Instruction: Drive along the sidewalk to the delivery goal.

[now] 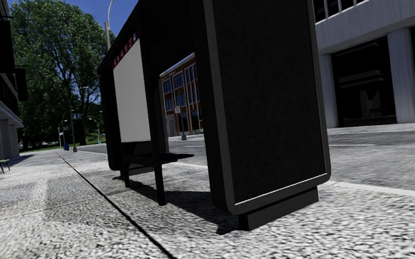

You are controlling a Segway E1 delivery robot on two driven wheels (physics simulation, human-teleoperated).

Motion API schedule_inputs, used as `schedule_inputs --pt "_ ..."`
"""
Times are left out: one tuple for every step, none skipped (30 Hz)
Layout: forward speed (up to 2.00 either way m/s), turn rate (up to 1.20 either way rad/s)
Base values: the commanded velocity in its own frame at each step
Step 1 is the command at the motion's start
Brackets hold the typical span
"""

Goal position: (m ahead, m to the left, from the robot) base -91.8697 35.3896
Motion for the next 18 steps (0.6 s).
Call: schedule_inputs --pt "0.00 0.00" --pt "0.00 0.00" --pt "0.00 0.00" --pt "0.00 0.00" --pt "0.00 0.00" --pt "0.00 0.00" --pt "0.00 0.00" --pt "0.00 0.00" --pt "0.00 0.00" --pt "0.00 0.00" --pt "0.00 0.00" --pt "0.00 0.00" --pt "0.00 0.00" --pt "0.00 0.00" --pt "0.00 0.00" --pt "0.00 0.00" --pt "0.00 0.00" --pt "0.00 0.00"
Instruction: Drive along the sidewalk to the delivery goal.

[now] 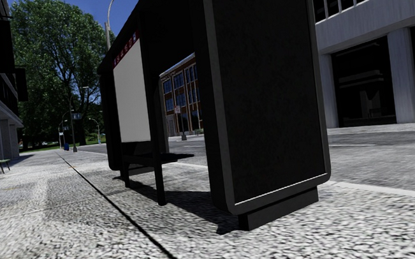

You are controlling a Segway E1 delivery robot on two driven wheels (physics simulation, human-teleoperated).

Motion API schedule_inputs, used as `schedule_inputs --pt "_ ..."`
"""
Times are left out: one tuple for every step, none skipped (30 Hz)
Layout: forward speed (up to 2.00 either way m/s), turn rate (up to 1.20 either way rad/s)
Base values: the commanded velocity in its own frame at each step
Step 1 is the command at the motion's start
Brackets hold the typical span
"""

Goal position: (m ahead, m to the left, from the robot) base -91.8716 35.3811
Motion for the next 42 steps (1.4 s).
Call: schedule_inputs --pt "0.00 0.00" --pt "0.00 0.00" --pt "0.00 0.00" --pt "0.00 0.00" --pt "0.00 0.00" --pt "0.00 0.00" --pt "0.00 0.00" --pt "0.00 0.00" --pt "0.00 0.00" --pt "0.00 0.00" --pt "0.00 0.00" --pt "0.00 0.00" --pt "0.00 -0.12" --pt "0.00 -0.18" --pt "0.00 -0.18" --pt "0.06 -0.37" --pt "0.33 -0.64" --pt "0.52 -0.76" --pt "0.52 -0.76" --pt "0.59 -0.79" --pt "0.62 -0.79" --pt "0.62 -0.79" --pt "0.69 -0.80" --pt "0.73 -0.80" --pt "0.74 -0.80" --pt "0.74 -0.80" --pt "0.75 -0.80" --pt "0.75 -0.80" --pt "0.75 -0.80" --pt "0.76 -0.80" --pt "0.76 -0.80" --pt "0.76 -0.80" --pt "0.76 -0.80" --pt "0.76 -0.80" --pt "0.76 -0.81" --pt "0.76 -0.86" --pt "0.77 -1.00" --pt "0.77 -1.00" --pt "0.77 -1.01" --pt "0.77 -1.01" --pt "0.77 -1.01" --pt "0.77 -1.01"
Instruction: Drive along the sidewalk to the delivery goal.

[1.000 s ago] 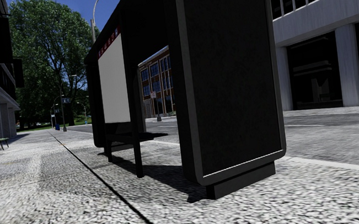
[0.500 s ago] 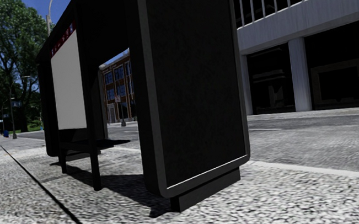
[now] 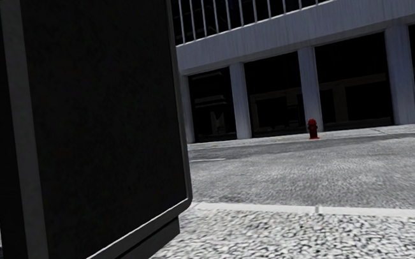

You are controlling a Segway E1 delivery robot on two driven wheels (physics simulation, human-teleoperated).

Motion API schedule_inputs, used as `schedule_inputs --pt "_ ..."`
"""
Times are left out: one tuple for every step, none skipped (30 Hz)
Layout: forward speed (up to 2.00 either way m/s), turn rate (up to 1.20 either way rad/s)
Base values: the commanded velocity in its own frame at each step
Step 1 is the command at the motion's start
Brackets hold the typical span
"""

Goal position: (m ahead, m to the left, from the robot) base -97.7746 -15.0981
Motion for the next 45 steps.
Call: schedule_inputs --pt "0.79 -1.01" --pt "0.80 -1.01" --pt "0.81 -1.01" --pt "0.81 -1.01" --pt "0.81 -1.01" --pt "0.81 -1.01" --pt "0.81 -1.01" --pt "0.81 -1.01" --pt "0.81 -1.01" --pt "0.81 -1.01" --pt "0.81 -1.01" --pt "0.81 -1.01" --pt "0.81 -1.03" --pt "0.81 -1.04" --pt "0.81 -1.04" --pt "0.81 -1.05" --pt "0.82 -1.06" --pt "0.88 -1.06" --pt "0.88 -1.06" --pt "0.92 -1.06" --pt "0.93 -1.06" --pt "0.94 -1.06" --pt "0.94 -1.06" --pt "0.94 -1.06" --pt "0.96 -1.06" --pt "0.98 -1.06" --pt "1.00 -1.06" --pt "1.00 -1.06" --pt "1.04 -1.06" --pt "1.05 -1.06" --pt "1.05 -1.06" --pt "1.05 -1.07" --pt "1.05 -1.07" --pt "1.05 -1.09" --pt "1.06 -1.11" --pt "1.07 -1.12" --pt "1.07 -1.12" --pt "1.08 -1.12" --pt "1.09 -1.12" --pt "1.09 -1.12" --pt "1.11 -1.12" --pt "1.12 -1.12" --pt "1.14 -1.12" --pt "1.14 -1.12" --pt "1.16 -1.12"
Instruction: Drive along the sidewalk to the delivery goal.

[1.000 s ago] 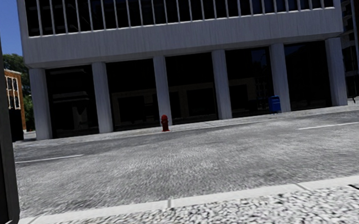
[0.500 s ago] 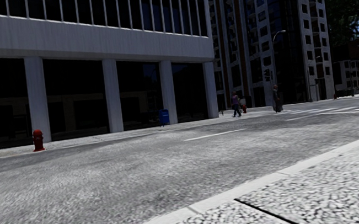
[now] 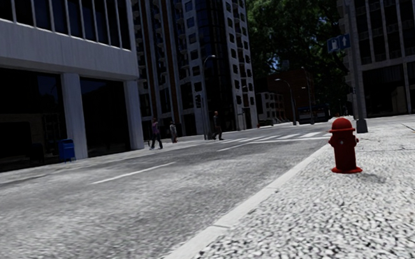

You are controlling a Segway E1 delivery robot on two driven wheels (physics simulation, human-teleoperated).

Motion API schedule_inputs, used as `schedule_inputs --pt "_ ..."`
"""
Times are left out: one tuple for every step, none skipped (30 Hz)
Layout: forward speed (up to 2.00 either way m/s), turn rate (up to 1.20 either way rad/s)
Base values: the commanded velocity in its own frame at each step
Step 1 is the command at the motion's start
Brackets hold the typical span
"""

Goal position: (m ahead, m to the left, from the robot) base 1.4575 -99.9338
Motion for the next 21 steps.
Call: schedule_inputs --pt "1.20 -1.12" --pt "1.22 -1.12" --pt "1.22 -1.12" --pt "1.23 -1.12" --pt "1.23 -1.12" --pt "1.24 -1.12" --pt "1.24 -1.12" --pt "1.24 -1.12" --pt "1.25 -1.12" --pt "1.26 -1.12" --pt "1.26 -1.12" --pt "1.27 -1.12" --pt "1.28 -1.12" --pt "1.28 -1.12" --pt "1.28 -1.12" --pt "1.28 -1.12" --pt "1.28 -1.12" --pt "1.28 -1.12" --pt "1.28 -1.12" --pt "1.28 -1.12" --pt "1.28 -1.12"
